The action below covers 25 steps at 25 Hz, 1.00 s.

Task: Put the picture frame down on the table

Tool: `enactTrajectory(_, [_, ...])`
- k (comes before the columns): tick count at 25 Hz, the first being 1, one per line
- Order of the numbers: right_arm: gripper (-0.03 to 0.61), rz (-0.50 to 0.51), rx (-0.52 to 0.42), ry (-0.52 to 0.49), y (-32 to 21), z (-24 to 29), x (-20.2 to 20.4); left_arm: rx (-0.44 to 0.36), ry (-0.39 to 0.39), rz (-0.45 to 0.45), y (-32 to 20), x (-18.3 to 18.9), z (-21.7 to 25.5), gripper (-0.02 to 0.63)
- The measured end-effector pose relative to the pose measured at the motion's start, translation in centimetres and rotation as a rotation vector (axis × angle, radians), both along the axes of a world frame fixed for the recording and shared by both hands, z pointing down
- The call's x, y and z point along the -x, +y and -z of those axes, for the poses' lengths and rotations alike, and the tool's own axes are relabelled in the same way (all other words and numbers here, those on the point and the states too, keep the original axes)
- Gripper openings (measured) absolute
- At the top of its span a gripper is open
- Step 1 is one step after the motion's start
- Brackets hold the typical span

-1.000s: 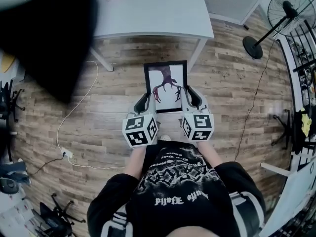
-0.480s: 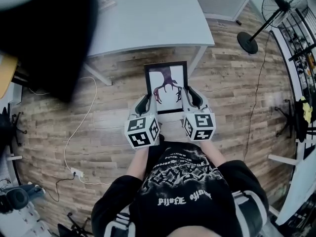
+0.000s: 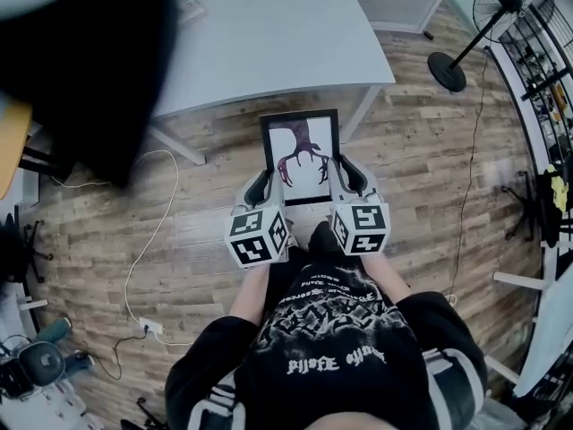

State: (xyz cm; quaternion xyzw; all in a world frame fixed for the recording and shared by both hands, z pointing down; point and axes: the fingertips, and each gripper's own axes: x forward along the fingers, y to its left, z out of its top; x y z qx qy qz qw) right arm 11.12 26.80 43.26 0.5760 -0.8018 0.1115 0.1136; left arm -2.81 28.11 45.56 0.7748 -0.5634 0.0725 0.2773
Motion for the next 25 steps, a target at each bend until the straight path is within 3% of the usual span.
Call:
enactTrajectory(14, [0.067, 0.100, 0.029, -0.036, -10.2, -0.7, 0.7, 0.026, -0.049, 0.097, -8.5, 0.5, 0.0, 0.081])
enactTrajectory(25, [0.067, 0.193, -0.006, -0.039, -22.0, 0.1, -3.4, 0.005, -0.058, 0.179, -19.5, -3.8, 0.7, 0.081])
